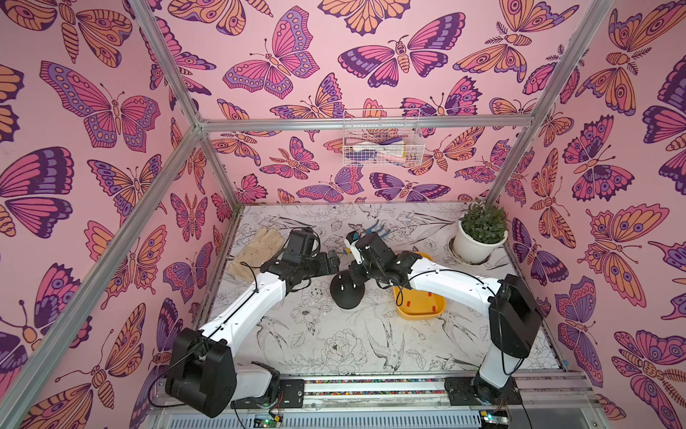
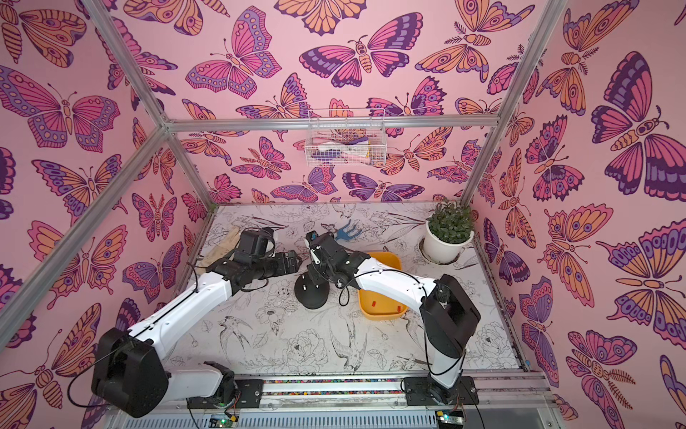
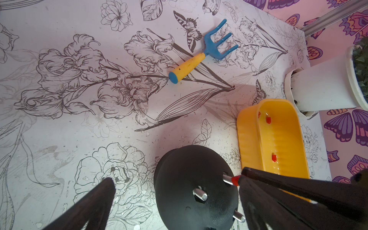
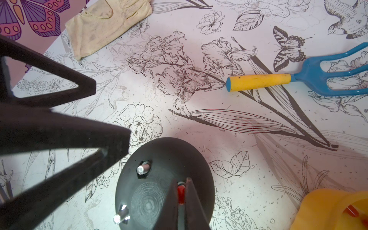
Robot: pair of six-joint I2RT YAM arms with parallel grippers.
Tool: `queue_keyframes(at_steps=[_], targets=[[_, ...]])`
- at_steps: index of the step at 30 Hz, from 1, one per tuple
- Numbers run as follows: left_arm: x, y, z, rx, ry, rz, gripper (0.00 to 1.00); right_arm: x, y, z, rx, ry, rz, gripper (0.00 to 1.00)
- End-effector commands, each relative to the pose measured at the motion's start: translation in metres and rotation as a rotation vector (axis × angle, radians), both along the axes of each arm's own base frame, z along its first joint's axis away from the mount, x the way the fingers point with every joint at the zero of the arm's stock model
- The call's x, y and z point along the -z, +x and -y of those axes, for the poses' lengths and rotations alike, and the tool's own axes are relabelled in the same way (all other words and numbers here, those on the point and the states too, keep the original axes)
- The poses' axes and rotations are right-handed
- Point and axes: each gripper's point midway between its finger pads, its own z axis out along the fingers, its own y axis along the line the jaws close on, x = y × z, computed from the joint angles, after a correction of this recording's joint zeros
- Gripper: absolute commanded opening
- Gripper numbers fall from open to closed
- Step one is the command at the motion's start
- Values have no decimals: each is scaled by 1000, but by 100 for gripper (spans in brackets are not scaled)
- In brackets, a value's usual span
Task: Cover the protruding screws with screw protection sleeves
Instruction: Attach the screw protection sleeve to the screw.
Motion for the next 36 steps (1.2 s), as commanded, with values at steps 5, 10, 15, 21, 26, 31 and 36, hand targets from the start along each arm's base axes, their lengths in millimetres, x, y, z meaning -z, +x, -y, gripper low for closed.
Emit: queue_keyframes(at_steps=[5,10,15,21,26,31,36], targets=[[10,-3,-4,-10,2,-26,100,-4,-1,-6,-3,16,-7,10],[10,-2,-4,-11,2,-25,100,-4,-2,-6,-5,18,-11,10],[10,-2,-3,-10,-1,-26,100,-4,-3,-6,-9,19,-13,10],[10,-2,-3,-10,-1,-25,100,-4,-4,-6,-11,17,-15,11],[10,-2,-3,-10,-2,-25,100,-4,-5,-6,-12,12,-14,11],[10,-2,-3,-9,-2,-24,100,-2,-6,-5,-14,10,-19,12],[10,-2,-3,-10,-4,-24,100,-2,-7,-4,-11,8,-20,12]])
